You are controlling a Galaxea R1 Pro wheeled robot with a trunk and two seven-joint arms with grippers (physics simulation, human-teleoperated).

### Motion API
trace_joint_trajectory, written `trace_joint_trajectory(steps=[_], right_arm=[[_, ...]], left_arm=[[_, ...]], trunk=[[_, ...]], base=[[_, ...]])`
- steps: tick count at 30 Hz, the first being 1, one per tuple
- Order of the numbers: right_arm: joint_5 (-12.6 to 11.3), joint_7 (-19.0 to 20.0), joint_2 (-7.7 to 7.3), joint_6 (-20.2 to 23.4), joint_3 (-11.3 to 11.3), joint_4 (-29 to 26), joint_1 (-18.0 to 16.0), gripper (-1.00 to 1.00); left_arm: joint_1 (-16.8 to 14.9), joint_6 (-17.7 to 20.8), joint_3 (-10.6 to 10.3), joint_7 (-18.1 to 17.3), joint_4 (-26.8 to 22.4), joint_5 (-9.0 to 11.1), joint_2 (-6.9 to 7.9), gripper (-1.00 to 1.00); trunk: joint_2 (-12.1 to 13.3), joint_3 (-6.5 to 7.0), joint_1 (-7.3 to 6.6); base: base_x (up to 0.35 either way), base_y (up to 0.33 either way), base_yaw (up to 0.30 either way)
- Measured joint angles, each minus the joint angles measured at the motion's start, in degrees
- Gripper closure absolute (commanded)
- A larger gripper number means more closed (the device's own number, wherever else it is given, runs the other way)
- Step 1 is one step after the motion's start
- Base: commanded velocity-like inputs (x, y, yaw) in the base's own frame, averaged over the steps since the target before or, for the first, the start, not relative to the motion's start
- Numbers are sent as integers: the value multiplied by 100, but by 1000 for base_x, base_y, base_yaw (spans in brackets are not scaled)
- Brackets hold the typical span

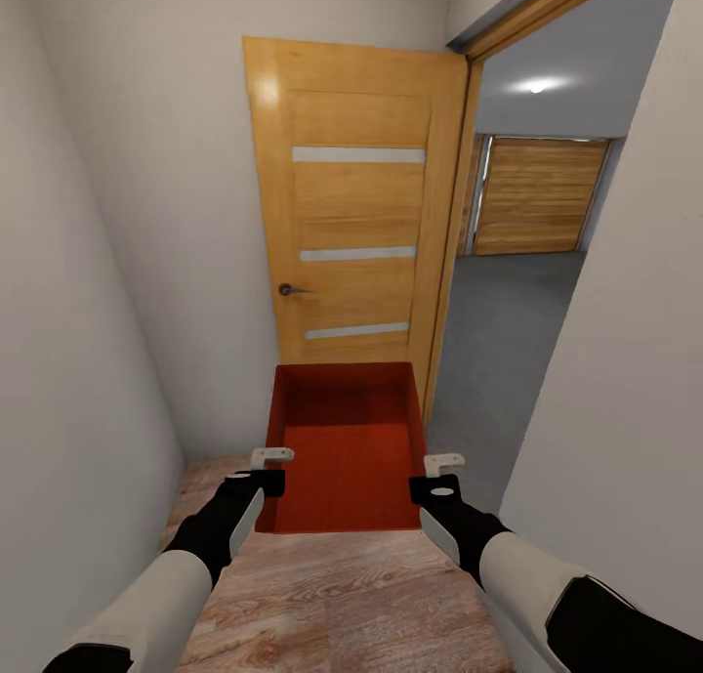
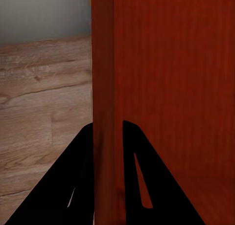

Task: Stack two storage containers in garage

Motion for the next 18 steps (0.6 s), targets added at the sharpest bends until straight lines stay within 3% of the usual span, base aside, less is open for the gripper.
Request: trace_joint_trajectory(steps=[5, 18], right_arm=[[4, 6, 0, 0, -3, 9, 0, 100], [6, 16, 2, 26, -7, 15, 0, 100]], left_arm=[[0, 2, 0, 6, 5, 0, -4, 100], [0, 31, 8, 5, 7, -12, -6, 100]], trunk=[[-1, 0, -2], [0, 0, -2]], base=[[117, 87, -276], [232, 185, -269]])
